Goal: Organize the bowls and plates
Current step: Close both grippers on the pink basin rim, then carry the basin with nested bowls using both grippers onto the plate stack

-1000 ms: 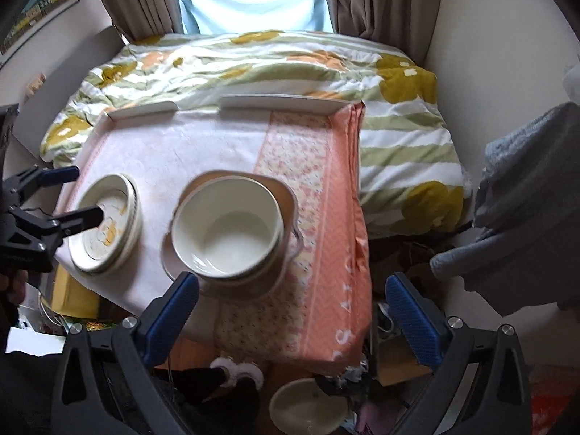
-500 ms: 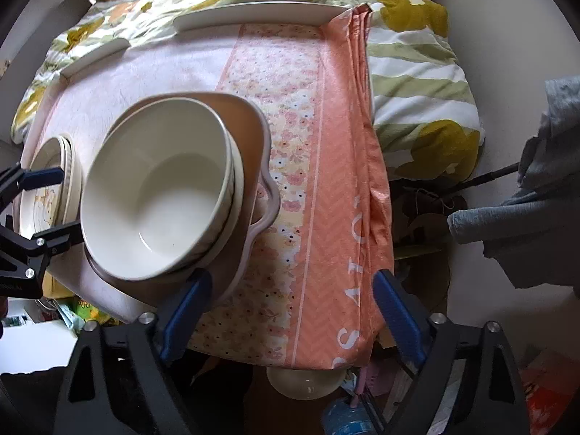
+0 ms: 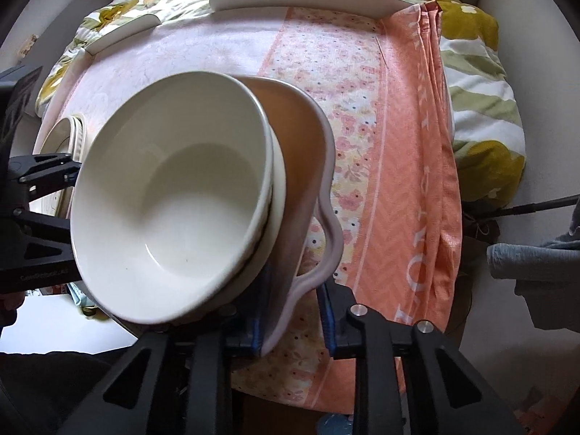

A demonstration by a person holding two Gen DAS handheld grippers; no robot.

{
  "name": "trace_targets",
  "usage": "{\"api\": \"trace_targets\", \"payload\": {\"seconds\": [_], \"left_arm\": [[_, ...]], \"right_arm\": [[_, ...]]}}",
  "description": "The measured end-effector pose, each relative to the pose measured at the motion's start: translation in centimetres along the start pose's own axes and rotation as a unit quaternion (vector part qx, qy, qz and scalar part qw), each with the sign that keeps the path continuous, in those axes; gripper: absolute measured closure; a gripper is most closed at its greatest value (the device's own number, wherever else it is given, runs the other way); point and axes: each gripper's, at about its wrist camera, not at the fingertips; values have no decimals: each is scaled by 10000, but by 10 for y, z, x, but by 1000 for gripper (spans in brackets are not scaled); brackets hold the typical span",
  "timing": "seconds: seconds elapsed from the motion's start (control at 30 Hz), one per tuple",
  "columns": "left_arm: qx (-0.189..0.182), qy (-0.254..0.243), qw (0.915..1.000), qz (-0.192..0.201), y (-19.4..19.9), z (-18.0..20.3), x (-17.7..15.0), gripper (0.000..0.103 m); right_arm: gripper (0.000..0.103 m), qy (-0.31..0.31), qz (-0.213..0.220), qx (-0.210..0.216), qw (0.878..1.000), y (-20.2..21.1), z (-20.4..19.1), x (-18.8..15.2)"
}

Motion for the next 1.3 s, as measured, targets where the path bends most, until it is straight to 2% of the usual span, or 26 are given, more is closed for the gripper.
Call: {"api": "trace_targets", "payload": {"seconds": [0.13,0.2,0.47,0.7,0.83,1.03,1.3], "left_arm": [[-98,-180,9998,60,-2,12,0,92],[-23,-212,9997,112,-2,15,0,92],[123,-185,9991,349,7,16,-5,93],[242,-5,9978,622,39,3,-6,93],[274,167,9959,843,74,-16,-11,93],[468,274,9912,1209,127,-52,-22,93],[591,424,9890,1286,175,-128,-54,93]], "right_arm": [[90,-95,123,287,9995,-6,0,-2],[93,-133,177,416,9989,-8,0,-3],[93,-176,433,491,9977,-7,-5,-3],[93,60,566,499,9971,13,-14,15],[93,128,640,553,9963,29,-28,31],[93,439,890,507,9938,53,-72,56],[93,567,1019,578,9915,55,-156,77]]}}
Point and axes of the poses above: each gripper's, at about its wrist camera, not at the fingertips, and y roughly against the way its jaws point, z to its right, x to its top, and after that the axes turned 7 degrees about z, right-handed
